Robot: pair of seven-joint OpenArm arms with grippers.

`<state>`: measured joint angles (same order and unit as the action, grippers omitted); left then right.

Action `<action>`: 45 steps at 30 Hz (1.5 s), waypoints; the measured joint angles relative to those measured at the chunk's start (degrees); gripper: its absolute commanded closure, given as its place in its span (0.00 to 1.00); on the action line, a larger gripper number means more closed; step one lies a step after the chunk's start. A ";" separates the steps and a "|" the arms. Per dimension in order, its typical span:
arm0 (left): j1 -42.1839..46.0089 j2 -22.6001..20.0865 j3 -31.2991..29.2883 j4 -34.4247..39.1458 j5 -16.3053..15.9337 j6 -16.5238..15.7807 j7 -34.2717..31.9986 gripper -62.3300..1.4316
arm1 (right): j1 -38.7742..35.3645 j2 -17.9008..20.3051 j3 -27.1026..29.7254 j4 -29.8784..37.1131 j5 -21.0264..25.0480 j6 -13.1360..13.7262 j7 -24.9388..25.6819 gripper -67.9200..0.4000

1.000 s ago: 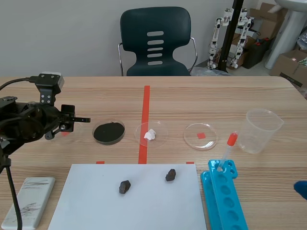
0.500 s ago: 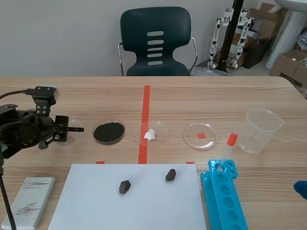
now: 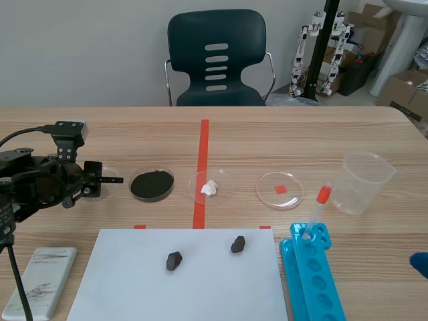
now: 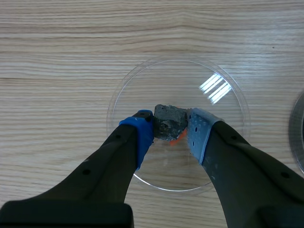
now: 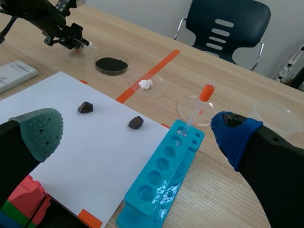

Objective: Put the mineral in the empty petri dish

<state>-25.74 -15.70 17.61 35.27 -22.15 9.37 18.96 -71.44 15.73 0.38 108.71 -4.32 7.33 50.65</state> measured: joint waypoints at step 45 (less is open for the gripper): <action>4.00 -2.86 0.00 10.32 0.00 0.00 -1.03 0.00 | 0.00 -0.02 0.00 0.00 0.00 0.00 0.02 0.00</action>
<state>-21.74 -18.57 17.61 45.58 -22.15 9.37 17.93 -71.44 15.70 0.38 108.71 -4.32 7.33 50.68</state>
